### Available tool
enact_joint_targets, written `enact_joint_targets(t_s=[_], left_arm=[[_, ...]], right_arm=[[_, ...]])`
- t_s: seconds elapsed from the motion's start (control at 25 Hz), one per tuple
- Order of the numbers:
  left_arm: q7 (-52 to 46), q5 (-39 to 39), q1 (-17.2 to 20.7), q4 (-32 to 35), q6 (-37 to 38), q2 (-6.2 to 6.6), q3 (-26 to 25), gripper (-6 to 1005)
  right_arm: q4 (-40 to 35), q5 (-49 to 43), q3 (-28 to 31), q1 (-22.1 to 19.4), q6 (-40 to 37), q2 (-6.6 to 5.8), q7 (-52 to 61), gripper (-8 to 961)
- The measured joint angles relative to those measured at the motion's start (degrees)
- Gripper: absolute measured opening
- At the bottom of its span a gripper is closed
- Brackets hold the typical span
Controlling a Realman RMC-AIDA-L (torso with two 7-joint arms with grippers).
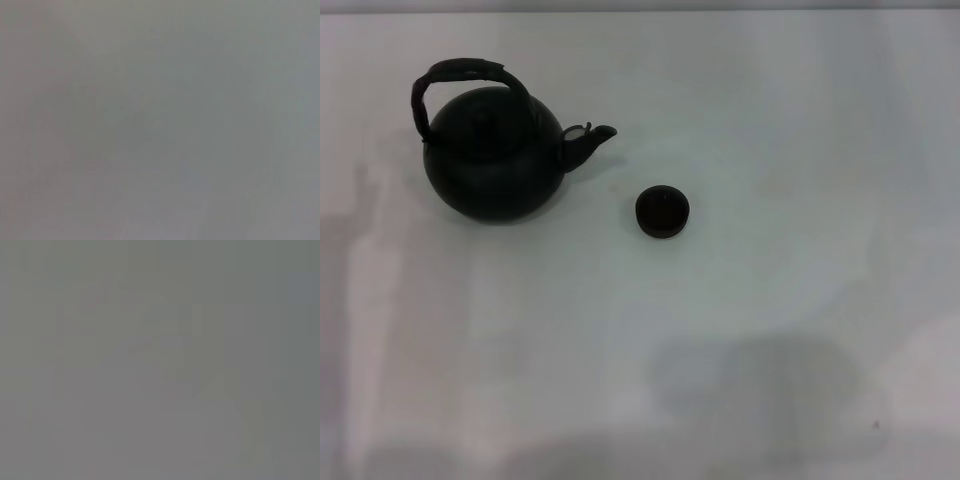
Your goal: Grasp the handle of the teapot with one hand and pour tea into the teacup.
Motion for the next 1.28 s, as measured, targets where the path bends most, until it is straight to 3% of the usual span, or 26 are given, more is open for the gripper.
enact_joint_targets(t_s=[0.2, 0.4, 1.28], left_arm=[[-10.02, 0.00, -3.34, 10.97, -8.79, 0.31, 0.48, 808], [-11.00, 1.40, -7.26, 15.44, -14.56, 0.50, 0.71, 805], [-11.15, 3.27, -15.96, 20.69, -28.53, 0.78, 0.55, 802]], right_arm=[[0.18, -0.55, -4.35, 0.20, 1.40, 0.76, 0.28, 828], [0.52, -0.48, -8.91, 0.25, 2.99, 1.33, 1.06, 829], [3.46, -0.55, -13.64, -0.23, 3.79, 1.62, 8.31, 832]])
